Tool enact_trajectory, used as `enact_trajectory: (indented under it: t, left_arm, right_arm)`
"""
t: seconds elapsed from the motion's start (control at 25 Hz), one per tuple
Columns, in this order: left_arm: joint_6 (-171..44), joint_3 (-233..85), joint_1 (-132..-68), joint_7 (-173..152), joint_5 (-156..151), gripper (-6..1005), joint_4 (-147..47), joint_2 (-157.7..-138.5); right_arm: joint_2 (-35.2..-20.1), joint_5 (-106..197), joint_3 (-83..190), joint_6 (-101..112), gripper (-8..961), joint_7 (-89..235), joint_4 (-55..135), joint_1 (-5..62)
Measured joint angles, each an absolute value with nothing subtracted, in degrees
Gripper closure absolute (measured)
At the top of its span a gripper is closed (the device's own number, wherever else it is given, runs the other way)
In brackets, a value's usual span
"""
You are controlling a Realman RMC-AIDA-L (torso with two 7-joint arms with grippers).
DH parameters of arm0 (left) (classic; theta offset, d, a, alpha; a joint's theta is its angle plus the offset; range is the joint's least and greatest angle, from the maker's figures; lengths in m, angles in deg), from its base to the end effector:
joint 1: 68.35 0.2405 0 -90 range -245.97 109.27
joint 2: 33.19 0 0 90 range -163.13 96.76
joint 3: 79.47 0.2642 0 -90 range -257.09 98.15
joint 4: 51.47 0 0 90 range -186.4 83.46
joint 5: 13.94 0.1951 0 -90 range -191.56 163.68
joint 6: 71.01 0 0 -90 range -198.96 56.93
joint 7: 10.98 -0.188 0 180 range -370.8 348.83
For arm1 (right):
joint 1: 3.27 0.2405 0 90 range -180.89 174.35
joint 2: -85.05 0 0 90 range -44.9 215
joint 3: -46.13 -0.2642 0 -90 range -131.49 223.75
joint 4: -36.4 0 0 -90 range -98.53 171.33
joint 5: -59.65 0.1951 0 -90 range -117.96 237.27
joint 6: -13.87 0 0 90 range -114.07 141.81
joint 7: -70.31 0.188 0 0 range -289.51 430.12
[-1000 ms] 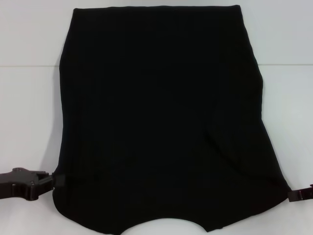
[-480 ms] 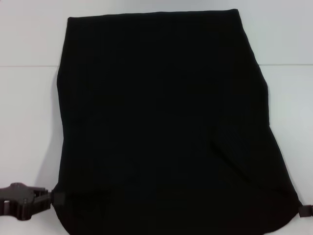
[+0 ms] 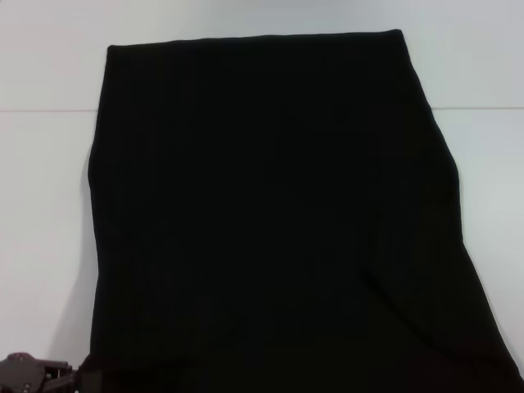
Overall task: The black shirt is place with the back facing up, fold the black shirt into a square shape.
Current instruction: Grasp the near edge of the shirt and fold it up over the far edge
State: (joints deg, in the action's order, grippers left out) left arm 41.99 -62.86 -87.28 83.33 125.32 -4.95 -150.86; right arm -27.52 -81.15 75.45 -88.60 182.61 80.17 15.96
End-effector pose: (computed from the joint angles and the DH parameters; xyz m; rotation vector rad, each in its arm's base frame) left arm -0.3212 0.2240 0.0045 -2.6517 -1.3503 -0.6269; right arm 0.3602 0.2349 0.0094 -2.4811 1.7259 0.2523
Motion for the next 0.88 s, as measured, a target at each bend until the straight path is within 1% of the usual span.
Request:
enact_trajectory:
  t: [0.24,0.36,0.48,0.6,0.68,0.76,0.88]
  left_arm:
    - [42.6,-62.9,-86.7,84.0,125.4,938,-5.0,-151.19]
    - [42.4,-63.4,-88.4,85.7,124.9,937,-5.3,-150.81]
    - [40.9,-64.4,-91.9,88.3,124.4,936,-5.8,-149.93]
    - [36.2,-65.9,-97.1,91.5,124.0,936,-8.5,-147.96]
    - [31.0,-66.2,-101.1,93.6,124.0,935,-12.5,-146.05]
    - [26.1,-66.1,-104.9,95.0,124.1,935,-15.9,-144.63]
    - [19.1,-65.6,-108.8,96.7,124.3,934,-18.2,-144.02]
  right_arm:
    - [-27.23,-81.1,73.7,-90.9,946,180.8,80.2,14.3]
    - [-26.76,-81.0,72.0,-91.5,946,180.8,80.2,15.9]
    - [-26.23,-80.8,70.3,-91.1,946,181.1,79.8,19.4]
    - [-25.71,-80.8,69.6,-88.7,947,181.6,78.7,24.2]
    - [-25.39,-80.8,69.5,-85.2,947,182.3,77.2,27.6]
    - [-25.10,-80.8,69.5,-81.7,947,183.0,75.1,30.6]
    - [-24.80,-81.0,69.9,-74.4,946,183.6,70.7,35.2]
